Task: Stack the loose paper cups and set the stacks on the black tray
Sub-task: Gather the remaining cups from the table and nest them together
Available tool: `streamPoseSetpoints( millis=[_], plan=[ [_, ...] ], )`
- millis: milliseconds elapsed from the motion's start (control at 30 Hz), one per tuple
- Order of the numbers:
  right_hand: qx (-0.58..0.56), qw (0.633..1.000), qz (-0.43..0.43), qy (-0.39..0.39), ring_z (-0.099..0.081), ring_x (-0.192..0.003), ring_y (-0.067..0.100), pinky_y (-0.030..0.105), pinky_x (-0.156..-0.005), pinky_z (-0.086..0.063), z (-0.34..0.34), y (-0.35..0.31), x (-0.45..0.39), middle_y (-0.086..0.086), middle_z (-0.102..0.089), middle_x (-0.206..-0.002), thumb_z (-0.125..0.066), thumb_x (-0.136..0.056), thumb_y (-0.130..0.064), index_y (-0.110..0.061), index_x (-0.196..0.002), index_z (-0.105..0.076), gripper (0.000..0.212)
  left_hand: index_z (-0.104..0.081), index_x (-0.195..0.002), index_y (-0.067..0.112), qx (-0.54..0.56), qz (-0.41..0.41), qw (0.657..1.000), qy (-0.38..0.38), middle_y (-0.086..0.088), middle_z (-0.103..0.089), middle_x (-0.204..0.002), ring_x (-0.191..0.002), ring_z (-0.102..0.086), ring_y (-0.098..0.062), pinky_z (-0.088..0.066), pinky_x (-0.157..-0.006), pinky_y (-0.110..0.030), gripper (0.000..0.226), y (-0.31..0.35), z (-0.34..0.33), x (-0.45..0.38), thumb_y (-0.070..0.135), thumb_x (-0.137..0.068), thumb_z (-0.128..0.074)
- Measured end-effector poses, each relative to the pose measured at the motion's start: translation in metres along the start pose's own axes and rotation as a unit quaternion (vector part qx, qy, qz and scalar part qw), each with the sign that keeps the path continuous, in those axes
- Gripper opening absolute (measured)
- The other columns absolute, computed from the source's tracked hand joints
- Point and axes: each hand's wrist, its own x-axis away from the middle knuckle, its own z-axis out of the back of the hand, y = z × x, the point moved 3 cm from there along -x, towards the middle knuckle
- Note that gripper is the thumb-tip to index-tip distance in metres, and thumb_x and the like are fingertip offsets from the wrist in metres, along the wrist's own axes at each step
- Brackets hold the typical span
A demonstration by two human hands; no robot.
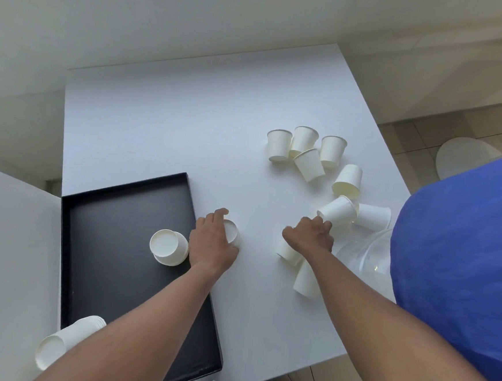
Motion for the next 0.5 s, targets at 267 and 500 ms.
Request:
streamPoseSetpoints(
  millis=[267, 500],
  plan=[
    [-0.204, 0.977, -0.052, -0.036, -0.054, -0.088, 0.025, 0.033, -0.070, -0.040, 0.010, -0.005, 0.002, 0.009, -0.058, -0.101, -0.043, -0.081, -0.026, -0.010, -0.097, -0.056, 0.026, -0.046, -0.140, 0.019, 0.033, -0.175, 0.978, 0.107, 0.005, -0.052, -0.137, -0.130, -0.043, -0.018, -0.038, -0.108, -0.032, 0.088, 0.041, 0.017, 0.001, 0.059, -0.069, -0.078],
    [-0.503, 0.836, -0.174, -0.132, -0.054, -0.068, 0.021, 0.023, -0.047, -0.038, 0.017, -0.008, 0.011, 0.003, -0.060, -0.081, -0.053, -0.076, -0.026, -0.018, -0.083, -0.056, 0.010, -0.043, -0.142, 0.026, 0.080, -0.277, 0.957, -0.039, 0.012, -0.047, -0.143, -0.134, -0.038, -0.010, -0.042, -0.101, -0.026, 0.078, 0.073, 0.007, 0.009, 0.045, -0.076, -0.080]
  ],
)
